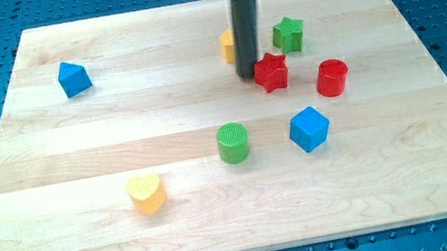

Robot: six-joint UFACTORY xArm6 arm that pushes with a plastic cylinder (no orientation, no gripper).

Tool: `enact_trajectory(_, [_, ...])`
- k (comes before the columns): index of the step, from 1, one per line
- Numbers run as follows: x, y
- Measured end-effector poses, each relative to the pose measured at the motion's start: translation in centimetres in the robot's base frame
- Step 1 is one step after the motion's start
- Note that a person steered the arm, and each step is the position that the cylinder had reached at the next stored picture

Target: Slide the red star close to the green star

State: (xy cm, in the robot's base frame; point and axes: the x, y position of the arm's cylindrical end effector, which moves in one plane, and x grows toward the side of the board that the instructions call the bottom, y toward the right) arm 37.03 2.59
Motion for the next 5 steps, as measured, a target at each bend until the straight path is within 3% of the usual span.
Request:
enact_trajectory(1, [4.0, -3.5])
enact_trajectory(2, [4.7, 0.1])
enact_trajectory(4, [1.9, 6.8])
enact_trajectory(5, [2.4, 3.1])
